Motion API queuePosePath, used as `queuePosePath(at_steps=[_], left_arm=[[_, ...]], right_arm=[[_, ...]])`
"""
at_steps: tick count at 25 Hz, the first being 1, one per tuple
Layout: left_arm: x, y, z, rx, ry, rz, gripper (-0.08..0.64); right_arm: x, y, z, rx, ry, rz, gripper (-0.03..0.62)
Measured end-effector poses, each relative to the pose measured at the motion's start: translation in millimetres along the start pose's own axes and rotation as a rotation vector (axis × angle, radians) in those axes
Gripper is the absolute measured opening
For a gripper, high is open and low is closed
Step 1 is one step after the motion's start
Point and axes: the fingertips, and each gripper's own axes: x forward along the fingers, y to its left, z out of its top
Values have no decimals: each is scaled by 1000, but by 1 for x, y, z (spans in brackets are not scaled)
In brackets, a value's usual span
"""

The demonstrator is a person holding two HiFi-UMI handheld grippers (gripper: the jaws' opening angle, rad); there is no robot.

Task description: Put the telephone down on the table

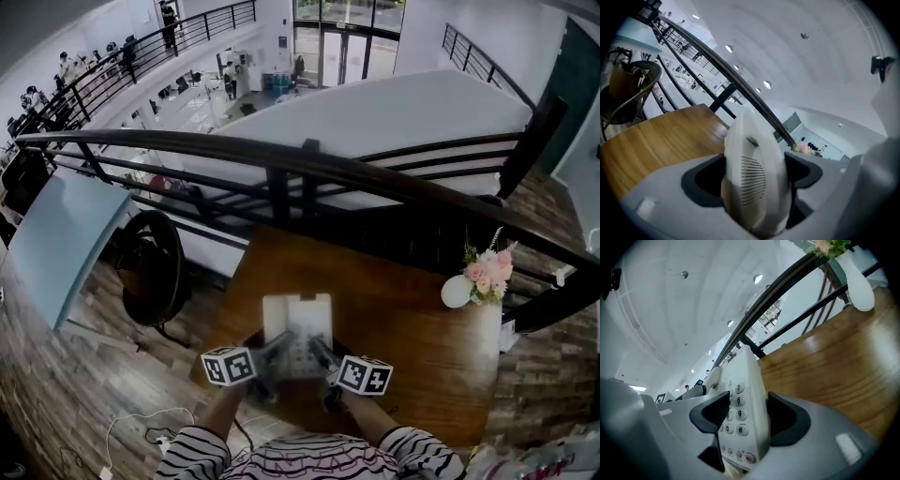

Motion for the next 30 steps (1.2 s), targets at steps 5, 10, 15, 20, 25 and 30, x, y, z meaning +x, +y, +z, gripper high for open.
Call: queuePosePath(at_steps=[5,10,15,20,25,30], left_arm=[[51,18,12,27,58,-32,397],[107,30,11,47,128,-69,397],[158,39,12,52,179,-101,397],[205,48,17,64,220,-131,397],[242,53,27,67,250,-149,397],[271,62,30,79,284,-162,397]], right_arm=[[23,-35,28,39,-47,-42,253],[37,-79,51,86,-76,-90,253],[48,-116,75,127,-97,-123,253],[63,-149,101,159,-118,-145,253],[74,-170,127,181,-147,-160,253],[85,-190,140,211,-174,-175,253]])
